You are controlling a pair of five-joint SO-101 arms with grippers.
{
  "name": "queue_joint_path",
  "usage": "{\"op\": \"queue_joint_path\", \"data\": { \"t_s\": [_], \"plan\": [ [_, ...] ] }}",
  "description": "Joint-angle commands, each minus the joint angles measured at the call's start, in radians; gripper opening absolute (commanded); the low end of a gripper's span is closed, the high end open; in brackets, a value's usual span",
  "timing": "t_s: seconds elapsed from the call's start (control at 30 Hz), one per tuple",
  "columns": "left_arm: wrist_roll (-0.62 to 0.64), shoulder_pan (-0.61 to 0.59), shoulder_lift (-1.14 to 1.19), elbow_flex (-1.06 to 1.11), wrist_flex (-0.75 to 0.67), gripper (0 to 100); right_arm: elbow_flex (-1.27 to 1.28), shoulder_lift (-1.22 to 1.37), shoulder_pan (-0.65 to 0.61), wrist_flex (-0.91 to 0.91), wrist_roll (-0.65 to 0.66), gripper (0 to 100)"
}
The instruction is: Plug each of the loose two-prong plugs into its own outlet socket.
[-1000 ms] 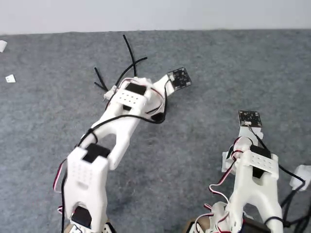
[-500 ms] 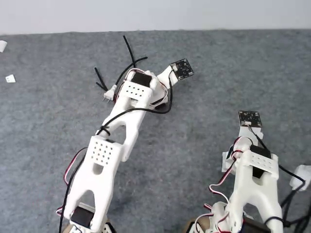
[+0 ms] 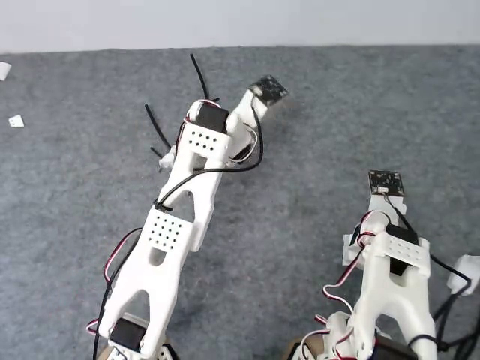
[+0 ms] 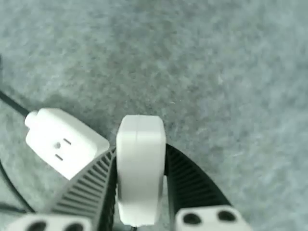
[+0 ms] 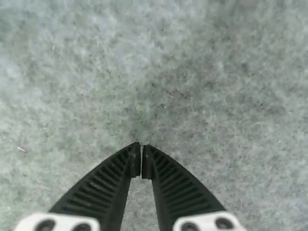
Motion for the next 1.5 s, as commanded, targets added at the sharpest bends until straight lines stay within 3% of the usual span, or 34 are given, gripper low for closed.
{"op": "queue_joint_path", "data": {
  "t_s": [0.0, 0.1, 0.5, 0.6, 0.73, 1.03, 1.27, 1.37, 1.47],
  "plan": [
    [0.15, -0.034, -0.146, -0.002, 0.032, 1, -0.061, -0.001, -0.012, -0.015, 0.014, 1.0],
    [0.241, -0.041, -0.233, 0.145, 0.032, 1, -0.061, -0.001, -0.012, -0.015, 0.011, 1.0],
    [0.331, 0.034, -0.898, 0.951, 0.021, 1, -0.061, 0.001, -0.012, -0.015, 0.008, 1.0],
    [0.402, 0.051, -1.013, 1.139, -0.008, 1, -0.061, 0.002, -0.012, -0.015, 0.006, 1.0],
    [0.516, 0.046, -1.112, 1.431, -0.149, 1, -0.061, 0.002, -0.012, -0.015, 0.006, 1.0],
    [0.73, 0.044, -1.27, 2.055, -0.637, 1, -0.061, 0.002, -0.012, -0.015, 0.006, 1.0],
    [0.784, -0.023, -1.315, 2.175, -0.764, 2, -0.061, 0.002, -0.012, -0.015, 0.006, 1.0],
    [0.73, -0.078, -1.316, 2.178, -0.77, 12, -0.061, 0.002, -0.012, -0.013, 0.008, 1.0],
    [0.816, -0.129, -1.326, 2.206, -0.755, 32, -0.061, 0.002, -0.012, -0.013, 0.009, 1.0]
  ]
}}
